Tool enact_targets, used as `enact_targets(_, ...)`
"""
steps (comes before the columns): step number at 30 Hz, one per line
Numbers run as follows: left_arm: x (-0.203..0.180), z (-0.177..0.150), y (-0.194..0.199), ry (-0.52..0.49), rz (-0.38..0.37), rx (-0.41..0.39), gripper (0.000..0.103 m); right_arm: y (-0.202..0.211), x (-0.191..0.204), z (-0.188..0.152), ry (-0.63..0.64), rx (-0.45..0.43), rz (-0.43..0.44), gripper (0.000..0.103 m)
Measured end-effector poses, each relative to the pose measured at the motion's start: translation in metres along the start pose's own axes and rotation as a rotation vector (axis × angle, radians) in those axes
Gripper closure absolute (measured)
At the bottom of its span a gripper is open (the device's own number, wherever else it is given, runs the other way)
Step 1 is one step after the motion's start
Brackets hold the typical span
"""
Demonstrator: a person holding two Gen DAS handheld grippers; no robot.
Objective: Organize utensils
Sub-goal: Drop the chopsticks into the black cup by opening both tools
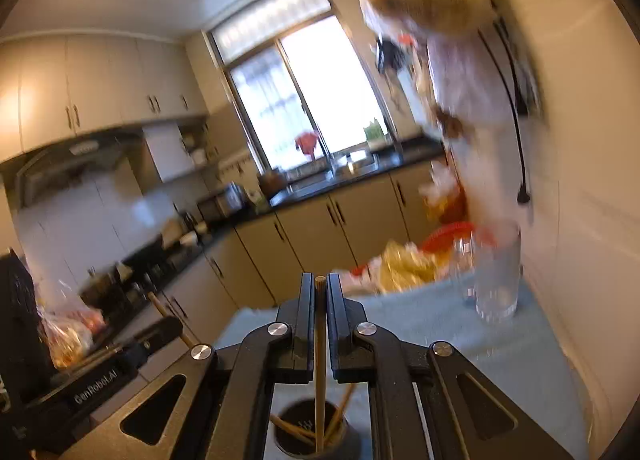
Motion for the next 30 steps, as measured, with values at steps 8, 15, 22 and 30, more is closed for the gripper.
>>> enact_targets(8, 0.003, -0.005, 0.014, 0.014, -0.022, 0.007, 0.089, -0.028, -0.025, -0.031, -0.021, 0.128, -0.041, 0.088)
enact_targets(15, 0.012, -0.003, 0.063, 0.055, -0.033, -0.040, 0.068, 0.001, -0.023, -0.020, -0.001, 0.087, -0.061, 0.062)
enact_targets(22, 0.032, -0.038, 0.133, 0.075, 0.007, -0.085, 0.044, 0.060, -0.013, -0.023, 0.062, 0.091, -0.068, 0.051)
enact_targets(30, 0.043, -0.149, 0.103, 0.055, 0.014, 0.163, 0.039, 0.083, -0.031, -0.142, 0.107, 0.404, -0.043, 0.047)
Point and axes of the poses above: each gripper's, at about its wrist camera, not at the fingertips, and y roughly against the way its jaws point, x to its left, z to its top, the point moved 8 cm from there along -y, roughly the way its jaws point, and after that the axes turned 1 degree about -y, right-handed, at the moved point
